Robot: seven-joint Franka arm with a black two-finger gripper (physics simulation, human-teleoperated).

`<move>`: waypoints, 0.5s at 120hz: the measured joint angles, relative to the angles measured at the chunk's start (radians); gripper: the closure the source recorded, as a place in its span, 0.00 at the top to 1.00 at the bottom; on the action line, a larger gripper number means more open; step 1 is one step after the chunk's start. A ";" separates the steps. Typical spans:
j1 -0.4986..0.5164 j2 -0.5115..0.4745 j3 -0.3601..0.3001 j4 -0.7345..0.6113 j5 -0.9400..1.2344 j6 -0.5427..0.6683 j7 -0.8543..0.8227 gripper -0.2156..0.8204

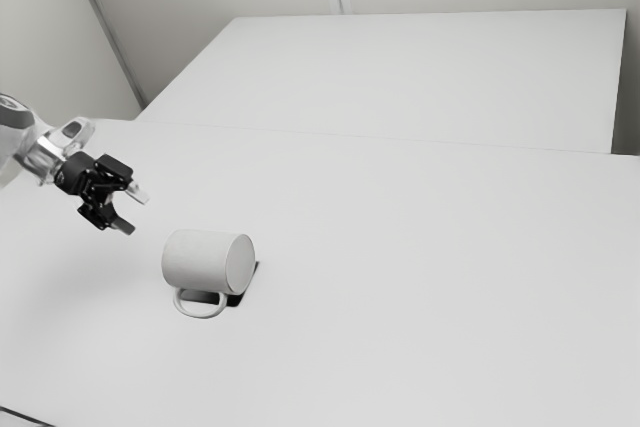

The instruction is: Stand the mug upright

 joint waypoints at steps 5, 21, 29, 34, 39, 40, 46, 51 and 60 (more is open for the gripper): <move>0.006 0.011 0.000 -0.018 -0.026 0.002 0.031 0.79; 0.005 0.058 0.000 -0.074 -0.123 0.010 0.118 0.79; 0.005 0.075 -0.001 -0.084 -0.154 0.024 0.154 0.79; 0.004 0.083 -0.002 -0.085 -0.170 0.036 0.175 0.79; 0.002 0.090 -0.002 -0.086 -0.186 0.050 0.197 0.79; 0.002 0.092 -0.002 -0.086 -0.189 0.053 0.201 0.79; 0.002 0.103 -0.006 -0.088 -0.211 0.065 0.224 0.79; -0.001 0.112 -0.010 -0.090 -0.228 0.072 0.243 0.79; 0.002 0.135 -0.013 -0.099 -0.249 0.066 0.273 0.79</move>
